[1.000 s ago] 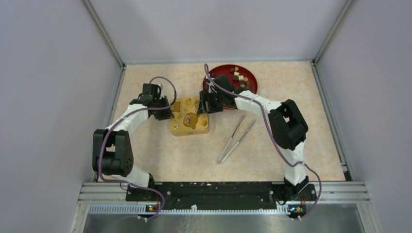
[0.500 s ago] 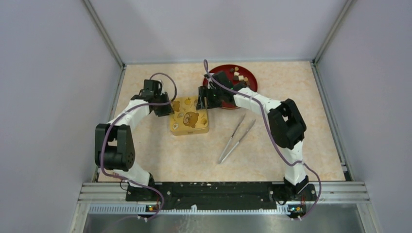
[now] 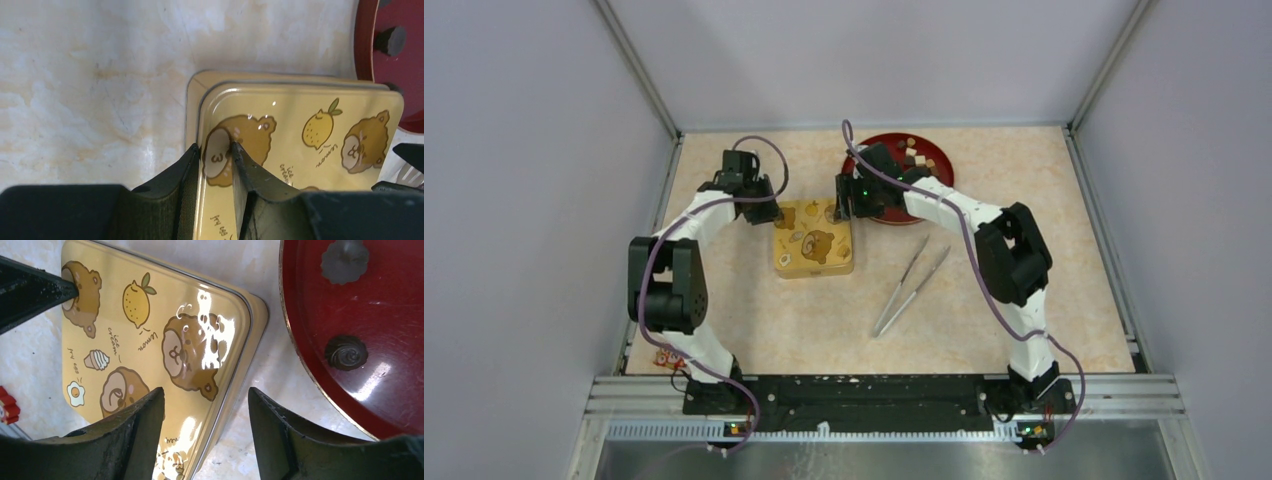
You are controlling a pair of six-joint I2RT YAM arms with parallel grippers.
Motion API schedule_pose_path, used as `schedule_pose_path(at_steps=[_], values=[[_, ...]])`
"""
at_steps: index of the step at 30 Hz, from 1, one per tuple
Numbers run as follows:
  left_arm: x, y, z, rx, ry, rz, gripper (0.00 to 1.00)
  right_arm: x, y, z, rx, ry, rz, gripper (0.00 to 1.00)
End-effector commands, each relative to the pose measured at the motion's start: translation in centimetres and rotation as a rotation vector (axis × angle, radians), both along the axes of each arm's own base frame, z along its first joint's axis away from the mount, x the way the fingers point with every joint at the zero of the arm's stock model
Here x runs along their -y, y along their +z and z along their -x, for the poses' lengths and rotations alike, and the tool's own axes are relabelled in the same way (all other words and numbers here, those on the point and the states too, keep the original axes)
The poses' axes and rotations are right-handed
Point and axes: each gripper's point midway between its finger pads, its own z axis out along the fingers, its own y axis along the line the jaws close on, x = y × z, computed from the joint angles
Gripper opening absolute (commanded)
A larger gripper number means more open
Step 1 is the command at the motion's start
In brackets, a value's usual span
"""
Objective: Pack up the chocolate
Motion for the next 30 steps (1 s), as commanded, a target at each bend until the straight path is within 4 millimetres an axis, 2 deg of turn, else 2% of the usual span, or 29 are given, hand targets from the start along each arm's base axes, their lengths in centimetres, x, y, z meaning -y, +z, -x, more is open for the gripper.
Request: schedule_pose_path(at_steps=[1, 5, 9, 13, 20, 25, 28, 30], values=[[-0.7, -3.1, -0.3, -0.068, 0.026, -0.037, 0.34, -0.1, 3.3, -1.3, 0.091, 0.0, -0.022, 0.59], [-0.5, -3.8, -0.5, -0.082, 0.026, -0.029, 0.34, -0.6, 3.6, -1.1, 0.102, 0.003, -0.04, 0.54], [-0.5, -4.4, -0.7, -0.096, 0.025, -0.031, 0.33, -1.7, 4.2, -0.9, 0.121, 0.024, -0.064, 0.43], [-0.5, -5.0, -0.8, -0.114, 0.024, -0.033, 0.33, -2.3, 3.9, -1.8, 0.12, 0.014, -0.06, 0.39], [-0.4, -5.9, -0.8, -0.134, 0.022, -0.032, 0.32, -2.6, 0.9, -4.3, 0.079, -0.028, -0.042, 0.3], [-0.3, -5.8, -0.8, -0.133, 0.018, -0.025, 0.33, -1.4, -3.2, -5.2, 0.01, -0.077, 0.023, 0.25], [-0.2, -5.5, -0.9, -0.125, 0.015, -0.02, 0.34, -0.8, -3.8, -5.1, 0.012, -0.096, 0.045, 0.24], [-0.1, -5.4, -1.1, -0.119, 0.013, -0.013, 0.34, -0.6, -3.4, -5.2, 0.024, -0.106, 0.044, 0.24]])
